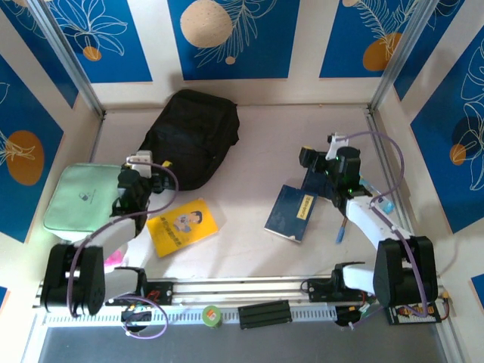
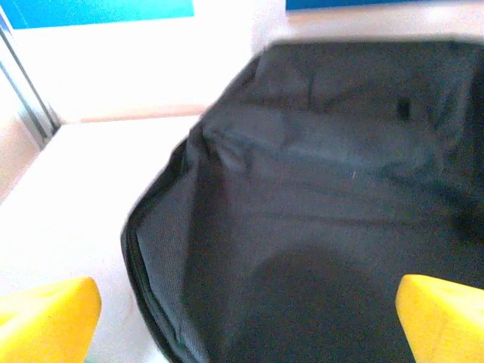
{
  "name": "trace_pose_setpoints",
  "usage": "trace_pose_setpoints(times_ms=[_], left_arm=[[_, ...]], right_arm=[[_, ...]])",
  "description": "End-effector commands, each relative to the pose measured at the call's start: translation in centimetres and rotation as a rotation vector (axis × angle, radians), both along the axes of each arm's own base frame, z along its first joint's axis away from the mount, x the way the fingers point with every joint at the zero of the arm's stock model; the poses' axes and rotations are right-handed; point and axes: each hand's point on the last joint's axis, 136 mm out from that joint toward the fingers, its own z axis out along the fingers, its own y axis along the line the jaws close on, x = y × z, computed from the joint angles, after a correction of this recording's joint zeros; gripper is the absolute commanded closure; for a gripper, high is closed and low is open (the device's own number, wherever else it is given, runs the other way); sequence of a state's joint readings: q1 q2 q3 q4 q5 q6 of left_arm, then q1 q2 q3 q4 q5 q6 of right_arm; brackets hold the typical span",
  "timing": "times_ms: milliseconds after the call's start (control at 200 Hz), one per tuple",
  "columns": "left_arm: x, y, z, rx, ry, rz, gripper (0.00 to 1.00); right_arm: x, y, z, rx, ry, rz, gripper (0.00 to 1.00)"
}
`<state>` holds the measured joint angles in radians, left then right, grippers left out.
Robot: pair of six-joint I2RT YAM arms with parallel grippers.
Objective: Pack the student bag
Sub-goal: Move the student bag to the top-center of the table.
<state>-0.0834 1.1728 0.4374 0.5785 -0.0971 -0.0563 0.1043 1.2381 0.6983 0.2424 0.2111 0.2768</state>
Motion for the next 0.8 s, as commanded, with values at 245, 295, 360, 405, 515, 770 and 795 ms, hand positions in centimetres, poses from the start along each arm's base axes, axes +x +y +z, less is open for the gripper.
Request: trace_pose_setpoints(times_ms=[245,295,360,405,515,770,795], left_arm=[[1.0,-6.6,-1.1,-0.6,0.415,-0.048,0.0],[1.1,-7.1,-2.2,-0.619,0.456,-0.035,0.0],[1.0,-7.3,-3.9,-0.635,0.516,0.003,0.0],[0.9,-7.3,-5.2,-0.643,0.561,0.032,0.01],[0.8,-8.1,-6.7,-0.669,0.613,0.013,0.02],[0.1,-9.5,-7.3,-0.682,0.669,-0.046,0.02],[0.0,-9.6,-7.4,-0.678,0.678,-0.048,0.03]], right_arm=[[2.0,11.2,-3.2,0.312,0.478,0.147,0.01],[2.9,13.8,-3.2,0.341,0.504,0.219,0.0],[4.0,17.0,-3.3,0.384,0.544,0.29,0.03],[4.8,19.0,-3.6,0.412,0.573,0.326,0.05],[7.0,23.6,-4.7,0.454,0.621,0.391,0.1],[9.5,29.5,-9.8,0.413,0.743,0.418,0.21],[9.7,29.5,-10.4,0.41,0.758,0.403,0.23]])
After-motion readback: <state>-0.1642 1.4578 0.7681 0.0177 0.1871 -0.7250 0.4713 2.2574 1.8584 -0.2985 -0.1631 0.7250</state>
